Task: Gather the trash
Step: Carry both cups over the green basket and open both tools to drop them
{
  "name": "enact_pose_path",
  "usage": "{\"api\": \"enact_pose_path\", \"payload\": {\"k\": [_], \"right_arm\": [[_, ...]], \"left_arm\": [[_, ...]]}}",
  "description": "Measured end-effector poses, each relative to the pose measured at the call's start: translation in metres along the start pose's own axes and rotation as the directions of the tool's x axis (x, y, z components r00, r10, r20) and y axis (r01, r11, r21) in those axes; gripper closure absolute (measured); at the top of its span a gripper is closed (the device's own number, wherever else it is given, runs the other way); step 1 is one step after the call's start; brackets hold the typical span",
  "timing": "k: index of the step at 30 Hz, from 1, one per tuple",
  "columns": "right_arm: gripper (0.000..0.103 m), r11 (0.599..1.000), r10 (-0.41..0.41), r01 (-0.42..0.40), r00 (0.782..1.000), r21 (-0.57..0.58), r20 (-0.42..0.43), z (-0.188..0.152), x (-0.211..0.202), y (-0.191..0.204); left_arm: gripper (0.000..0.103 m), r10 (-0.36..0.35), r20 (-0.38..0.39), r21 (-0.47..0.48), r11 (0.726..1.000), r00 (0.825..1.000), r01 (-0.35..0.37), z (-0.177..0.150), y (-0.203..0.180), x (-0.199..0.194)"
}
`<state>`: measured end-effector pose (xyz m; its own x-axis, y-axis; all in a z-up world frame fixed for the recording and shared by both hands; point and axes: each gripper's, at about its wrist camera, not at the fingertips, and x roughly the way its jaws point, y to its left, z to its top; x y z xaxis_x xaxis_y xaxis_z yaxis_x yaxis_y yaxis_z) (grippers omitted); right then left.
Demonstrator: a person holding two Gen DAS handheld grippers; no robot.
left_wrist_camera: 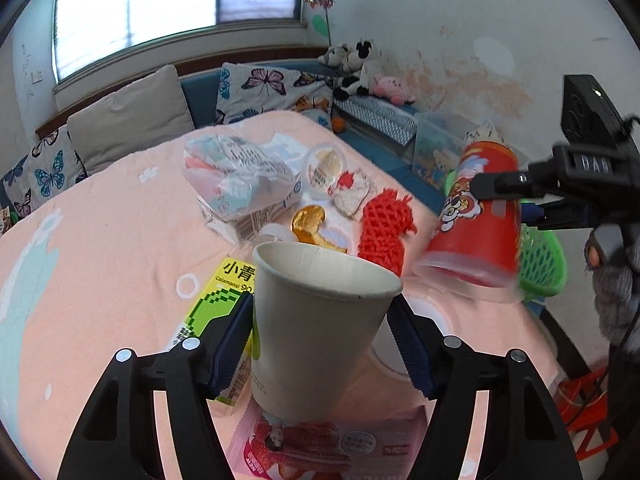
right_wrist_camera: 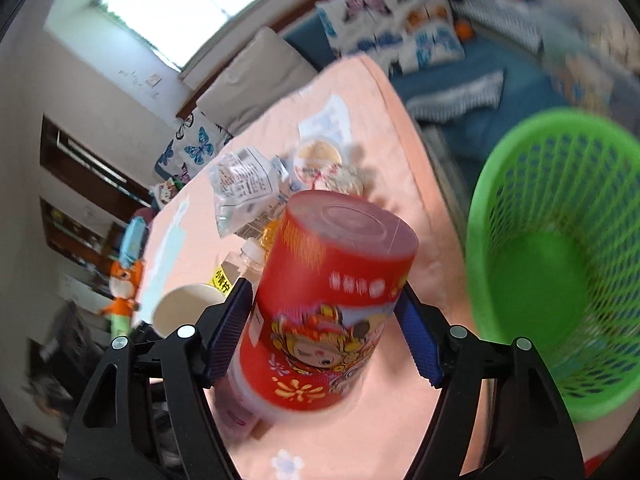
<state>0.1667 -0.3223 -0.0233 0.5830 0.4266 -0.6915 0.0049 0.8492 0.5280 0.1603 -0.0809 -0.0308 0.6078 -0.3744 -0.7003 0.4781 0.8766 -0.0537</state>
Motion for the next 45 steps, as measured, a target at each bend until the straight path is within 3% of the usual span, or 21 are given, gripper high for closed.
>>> {"api": "enact_pose_path", "payload": {"k": [8,12,18,21,25,28,39,45], "right_arm": [[0.032,0.991,-0.096,0.106,0.989,-0.085,0.110,-0.007,-0.016,0.008],[0.032,0.979,-0.168,0.182,0.974,-0.086,0.156,-0.003,-0.031,-0.002],[0.032,0.939,-0.321,0.338,0.926,-0.061,0.200,-0.001,-0.051,-0.045],[0.032,0.920,-0.377,0.390,0.907,-0.039,0.187,-0.003,-0.053,-0.072],[0.032,0.871,-0.477,0.490,0.860,-0.038,0.180,-0.011,-0.046,-0.107],[0.032,0.853,-0.507,0.519,0.847,-0.048,0.159,-0.019,-0.038,-0.125],[0.030,0.873,-0.482,0.487,0.864,0.002,0.148,-0.031,-0.044,-0.153],[0.024,0.871,-0.485,0.491,0.855,0.014,0.187,-0.045,-0.066,-0.147]], "left_arm": [[0.038,-0.041,0.045,-0.015,0.999,0.998,0.042,0.011,-0.009,-0.022],[0.038,-0.078,0.053,-0.005,0.997,0.996,0.079,0.022,-0.025,-0.023],[0.038,-0.133,0.057,0.032,0.991,0.990,0.131,0.042,-0.060,-0.015],[0.038,-0.162,0.052,0.049,0.986,0.985,0.160,0.053,-0.080,-0.006],[0.038,-0.189,0.045,0.069,0.980,0.981,0.186,0.069,-0.104,0.008],[0.038,-0.203,0.035,0.080,0.977,0.979,0.200,0.078,-0.121,0.021],[0.037,-0.270,-0.030,0.078,0.959,0.962,0.272,0.095,-0.169,0.067],[0.037,-0.304,-0.067,0.077,0.948,0.950,0.309,0.097,-0.192,0.088]]}}
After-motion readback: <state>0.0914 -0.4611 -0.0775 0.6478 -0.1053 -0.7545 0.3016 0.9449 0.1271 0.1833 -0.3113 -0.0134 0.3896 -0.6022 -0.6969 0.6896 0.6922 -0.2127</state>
